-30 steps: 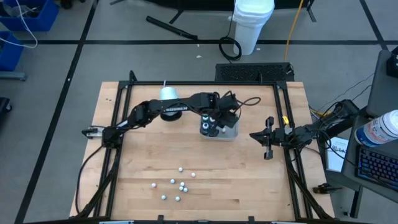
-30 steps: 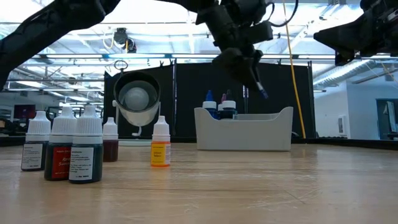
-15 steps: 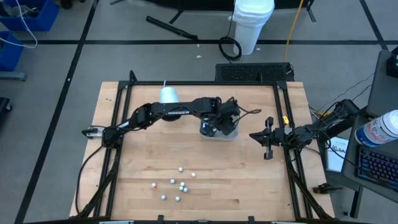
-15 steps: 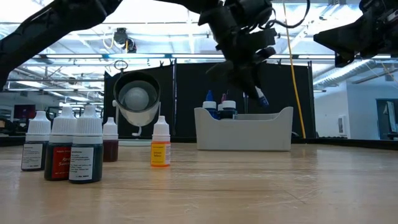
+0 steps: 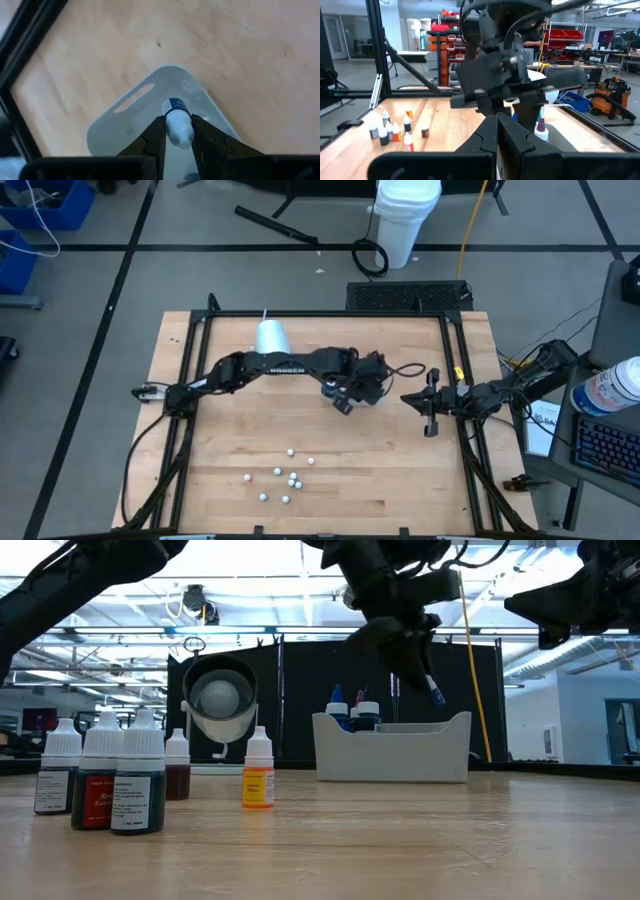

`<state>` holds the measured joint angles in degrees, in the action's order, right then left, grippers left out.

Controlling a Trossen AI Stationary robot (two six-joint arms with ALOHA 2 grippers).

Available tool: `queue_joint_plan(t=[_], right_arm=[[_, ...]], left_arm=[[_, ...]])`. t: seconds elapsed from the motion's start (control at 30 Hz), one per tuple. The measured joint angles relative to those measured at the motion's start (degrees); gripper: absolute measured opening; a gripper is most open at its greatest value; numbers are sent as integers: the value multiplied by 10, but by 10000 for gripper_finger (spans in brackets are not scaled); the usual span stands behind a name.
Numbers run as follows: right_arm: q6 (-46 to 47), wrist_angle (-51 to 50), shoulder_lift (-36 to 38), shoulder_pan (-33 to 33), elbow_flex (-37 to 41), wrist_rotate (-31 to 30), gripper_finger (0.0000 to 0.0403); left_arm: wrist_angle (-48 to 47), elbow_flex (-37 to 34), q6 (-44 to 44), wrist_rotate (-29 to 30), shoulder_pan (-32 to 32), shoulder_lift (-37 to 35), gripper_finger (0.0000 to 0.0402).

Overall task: Pick & Place food coloring
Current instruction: Put the blue food coloring bottle into the gray bin

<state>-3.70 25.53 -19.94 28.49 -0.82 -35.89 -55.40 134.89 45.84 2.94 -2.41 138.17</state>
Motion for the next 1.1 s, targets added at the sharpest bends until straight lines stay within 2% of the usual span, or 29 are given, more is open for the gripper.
queue_joint_plan(t=[0.2,0.5,0.7,0.83,0.93,1.0,1.1], right_arm=[[-1,-7,0,0,0,0,0],[0,-5,0,0,0,-6,0],[22,-11,-5,-10,0,-128,0],[70,-25,-15,-45,-3,-135,0],[127,-109,-29,-80,-27,-133,0],[180,-207,-40,-108,-47,-129,0],[253,-295,-54,-159,-98,-97,0]], left_arm=[[2,0,-85,3,3,0,78],[2,0,-73,42,12,-34,78],[-55,0,-94,12,3,-100,78],[-94,1,-132,-26,-14,-142,79],[-117,1,-150,-32,-23,-157,79],[-125,1,-156,-32,-25,-162,78],[-131,1,-158,-33,-26,-168,79]])
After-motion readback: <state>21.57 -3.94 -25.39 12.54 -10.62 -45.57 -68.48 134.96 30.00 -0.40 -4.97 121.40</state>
